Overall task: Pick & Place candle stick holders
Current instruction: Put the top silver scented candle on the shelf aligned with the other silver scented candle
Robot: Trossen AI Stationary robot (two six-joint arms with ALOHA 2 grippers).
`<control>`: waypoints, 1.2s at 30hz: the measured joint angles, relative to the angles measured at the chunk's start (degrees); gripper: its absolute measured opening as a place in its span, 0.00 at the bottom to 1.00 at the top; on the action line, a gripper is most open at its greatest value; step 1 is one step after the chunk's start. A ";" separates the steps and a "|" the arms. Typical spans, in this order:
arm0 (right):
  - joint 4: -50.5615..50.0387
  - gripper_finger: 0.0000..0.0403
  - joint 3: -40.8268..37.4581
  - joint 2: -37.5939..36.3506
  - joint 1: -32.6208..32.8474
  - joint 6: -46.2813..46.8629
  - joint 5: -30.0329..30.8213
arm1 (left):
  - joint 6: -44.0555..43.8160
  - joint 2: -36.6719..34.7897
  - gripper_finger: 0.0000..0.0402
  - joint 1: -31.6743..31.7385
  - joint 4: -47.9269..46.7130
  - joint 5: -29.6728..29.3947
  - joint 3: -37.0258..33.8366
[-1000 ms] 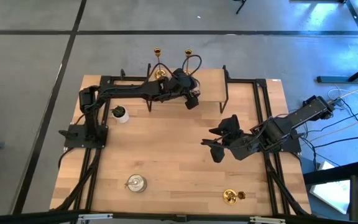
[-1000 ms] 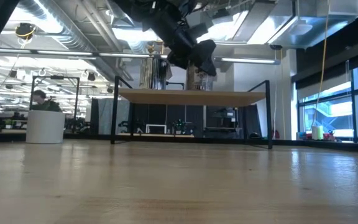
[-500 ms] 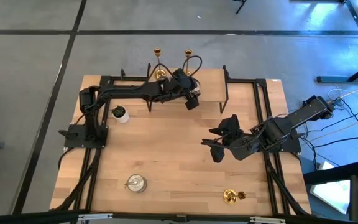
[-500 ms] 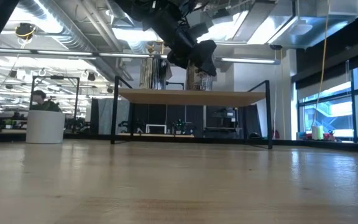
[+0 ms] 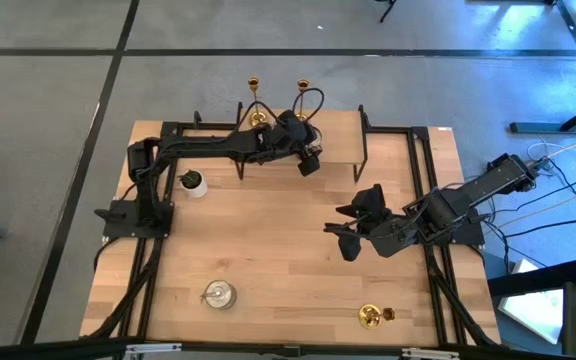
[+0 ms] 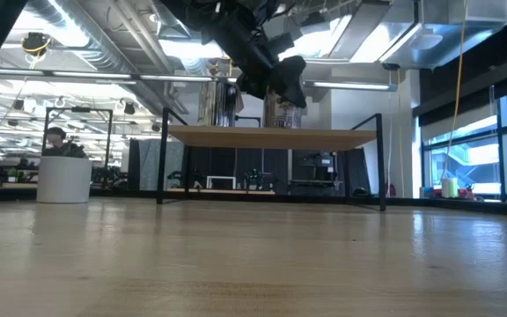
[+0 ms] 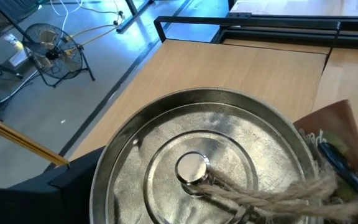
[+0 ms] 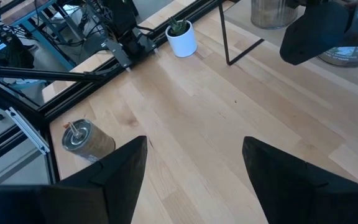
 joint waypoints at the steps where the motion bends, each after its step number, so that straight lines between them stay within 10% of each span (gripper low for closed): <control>1: -0.02 0.67 0.00 0.00 0.02 0.00 0.00 | -0.34 0.00 1.00 0.00 -0.04 0.13 -0.02; 36: -0.13 0.67 0.00 0.00 0.00 0.00 0.00 | -5.48 -0.13 1.00 2.19 -9.24 4.55 6.86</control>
